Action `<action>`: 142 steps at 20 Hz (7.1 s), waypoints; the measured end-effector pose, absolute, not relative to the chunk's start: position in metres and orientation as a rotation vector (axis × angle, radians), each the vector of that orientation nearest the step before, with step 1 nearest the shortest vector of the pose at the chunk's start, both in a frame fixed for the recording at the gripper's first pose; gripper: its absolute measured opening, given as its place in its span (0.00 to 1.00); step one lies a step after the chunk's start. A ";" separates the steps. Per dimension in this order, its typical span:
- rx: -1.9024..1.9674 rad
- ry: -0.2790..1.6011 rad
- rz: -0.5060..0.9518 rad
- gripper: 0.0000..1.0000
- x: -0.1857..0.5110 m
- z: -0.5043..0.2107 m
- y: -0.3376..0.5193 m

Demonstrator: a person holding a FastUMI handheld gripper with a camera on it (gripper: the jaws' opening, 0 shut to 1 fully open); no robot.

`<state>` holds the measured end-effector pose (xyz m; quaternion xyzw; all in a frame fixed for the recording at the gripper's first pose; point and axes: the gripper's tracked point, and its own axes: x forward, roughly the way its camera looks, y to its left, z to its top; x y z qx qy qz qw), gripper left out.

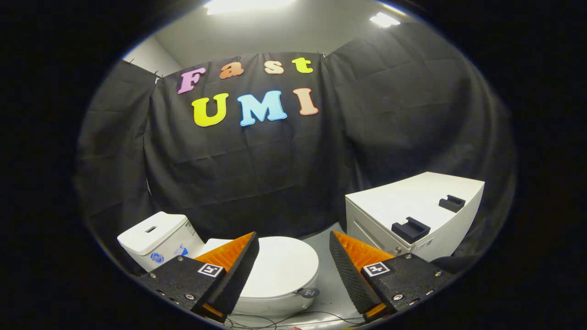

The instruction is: Open the toilet lid.

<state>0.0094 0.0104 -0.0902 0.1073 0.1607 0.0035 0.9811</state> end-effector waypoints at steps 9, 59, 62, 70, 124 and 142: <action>0.494 0.495 -0.065 0.96 0.006 -0.159 -0.005; 0.933 0.761 -0.178 0.22 0.010 -0.358 0.024; 0.890 0.763 -0.183 0.14 0.009 -0.355 0.024; 0.851 0.774 -0.215 0.01 0.008 -0.348 0.026; -0.020 0.497 -0.067 0.01 0.043 -0.053 0.170; -0.173 0.381 0.042 0.00 0.042 0.006 0.265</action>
